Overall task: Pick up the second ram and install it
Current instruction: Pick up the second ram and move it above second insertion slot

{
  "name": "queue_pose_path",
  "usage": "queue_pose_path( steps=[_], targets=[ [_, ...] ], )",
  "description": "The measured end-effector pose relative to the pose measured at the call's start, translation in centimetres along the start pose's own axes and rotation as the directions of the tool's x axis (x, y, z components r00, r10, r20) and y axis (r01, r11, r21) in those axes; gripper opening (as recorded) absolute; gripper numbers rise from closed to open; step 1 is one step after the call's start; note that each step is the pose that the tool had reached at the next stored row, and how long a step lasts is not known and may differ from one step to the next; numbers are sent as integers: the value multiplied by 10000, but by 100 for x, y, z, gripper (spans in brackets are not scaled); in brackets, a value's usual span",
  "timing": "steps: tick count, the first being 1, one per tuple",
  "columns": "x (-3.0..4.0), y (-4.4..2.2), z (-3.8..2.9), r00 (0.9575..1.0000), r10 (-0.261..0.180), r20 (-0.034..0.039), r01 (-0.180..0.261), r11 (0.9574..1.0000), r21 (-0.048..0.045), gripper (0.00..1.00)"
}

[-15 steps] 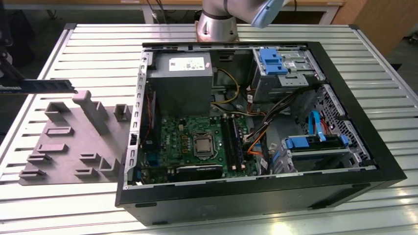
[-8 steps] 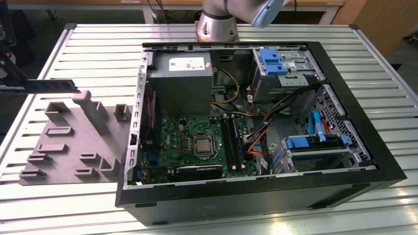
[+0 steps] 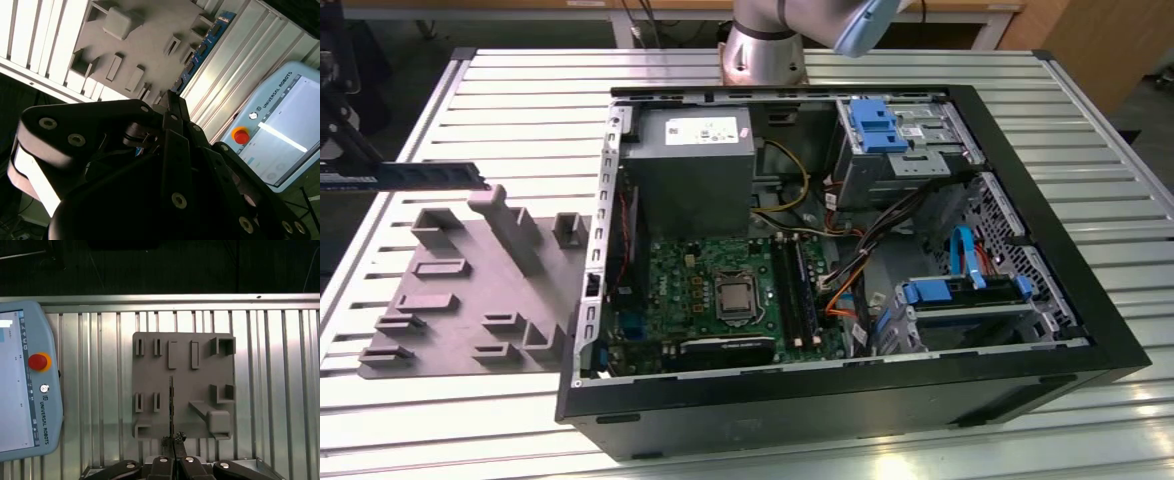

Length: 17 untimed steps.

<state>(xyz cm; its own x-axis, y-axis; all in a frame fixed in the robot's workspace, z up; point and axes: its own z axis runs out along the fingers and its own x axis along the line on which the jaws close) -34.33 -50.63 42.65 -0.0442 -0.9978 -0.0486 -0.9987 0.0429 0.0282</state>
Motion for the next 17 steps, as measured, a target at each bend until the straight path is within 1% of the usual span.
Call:
queue_pose_path(
  steps=[17],
  targets=[
    [-4, -93, -3, 10000, 0, 0, 0, 10000, -1, 11]
  ],
)
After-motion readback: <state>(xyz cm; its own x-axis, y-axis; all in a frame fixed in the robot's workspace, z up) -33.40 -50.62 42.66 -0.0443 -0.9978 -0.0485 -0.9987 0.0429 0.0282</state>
